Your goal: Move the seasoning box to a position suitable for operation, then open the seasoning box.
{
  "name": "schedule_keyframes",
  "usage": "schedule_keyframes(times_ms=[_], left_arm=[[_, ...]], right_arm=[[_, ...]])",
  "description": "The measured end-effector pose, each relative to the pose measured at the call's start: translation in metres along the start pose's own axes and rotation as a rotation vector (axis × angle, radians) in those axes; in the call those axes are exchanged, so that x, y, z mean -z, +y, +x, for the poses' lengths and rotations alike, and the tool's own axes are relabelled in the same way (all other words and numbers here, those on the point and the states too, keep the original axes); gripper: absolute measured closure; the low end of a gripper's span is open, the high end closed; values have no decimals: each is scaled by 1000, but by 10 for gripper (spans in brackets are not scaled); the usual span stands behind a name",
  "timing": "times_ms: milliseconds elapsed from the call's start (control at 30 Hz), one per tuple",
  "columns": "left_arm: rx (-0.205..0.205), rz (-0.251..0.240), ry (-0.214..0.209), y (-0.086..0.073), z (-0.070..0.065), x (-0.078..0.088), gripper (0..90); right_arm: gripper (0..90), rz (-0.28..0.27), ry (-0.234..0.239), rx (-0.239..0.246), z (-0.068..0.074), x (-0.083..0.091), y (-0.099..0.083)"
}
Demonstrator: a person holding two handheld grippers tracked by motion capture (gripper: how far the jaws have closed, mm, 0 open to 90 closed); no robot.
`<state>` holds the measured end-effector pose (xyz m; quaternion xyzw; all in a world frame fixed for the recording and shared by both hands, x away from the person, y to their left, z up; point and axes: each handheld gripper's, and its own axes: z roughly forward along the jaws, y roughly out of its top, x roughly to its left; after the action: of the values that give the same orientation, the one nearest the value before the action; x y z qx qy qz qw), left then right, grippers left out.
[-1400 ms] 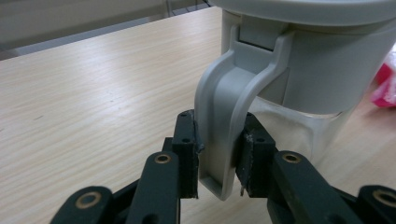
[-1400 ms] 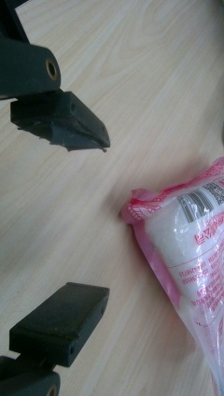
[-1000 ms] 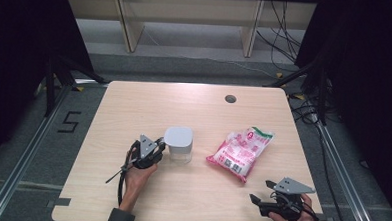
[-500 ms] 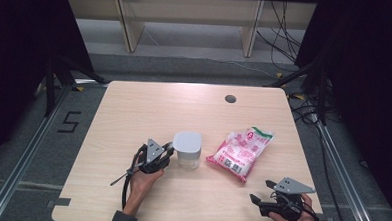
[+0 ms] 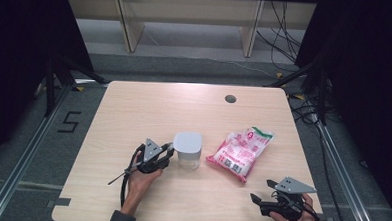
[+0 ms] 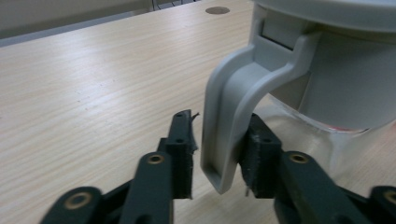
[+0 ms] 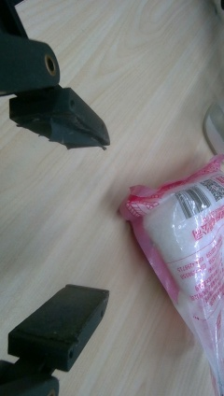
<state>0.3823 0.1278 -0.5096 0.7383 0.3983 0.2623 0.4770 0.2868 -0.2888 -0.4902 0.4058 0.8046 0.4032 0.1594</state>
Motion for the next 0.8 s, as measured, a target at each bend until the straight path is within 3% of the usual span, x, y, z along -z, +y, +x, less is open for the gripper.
schedule_keyframes(times_ms=[200,267,333,400,467,533,633,667,767,800], left_arm=[[-54,55,-50,9,4,18,447],[-78,53,-49,13,4,25,429],[-69,41,-56,16,4,31,418],[-60,35,-60,20,5,36,410],[-37,25,-66,23,4,40,398],[-41,28,-61,26,4,42,394],[-29,21,-65,27,3,44,391],[-31,20,-60,28,3,45,391],[-16,8,-46,31,5,47,399],[8,3,-48,31,6,47,413]], right_arm=[[220,4,3,14,0,0,0],[220,2,-7,-13,2,0,-1],[221,6,4,-31,2,-1,-1],[221,2,8,6,-2,-1,-1],[220,0,4,0,-1,-1,-1],[220,1,4,6,-2,-1,-1],[221,15,-1,-14,2,0,-1],[220,1,-2,29,-1,-1,0],[215,-6,8,22,0,-1,0],[210,-4,0,3,2,-1,-1]])
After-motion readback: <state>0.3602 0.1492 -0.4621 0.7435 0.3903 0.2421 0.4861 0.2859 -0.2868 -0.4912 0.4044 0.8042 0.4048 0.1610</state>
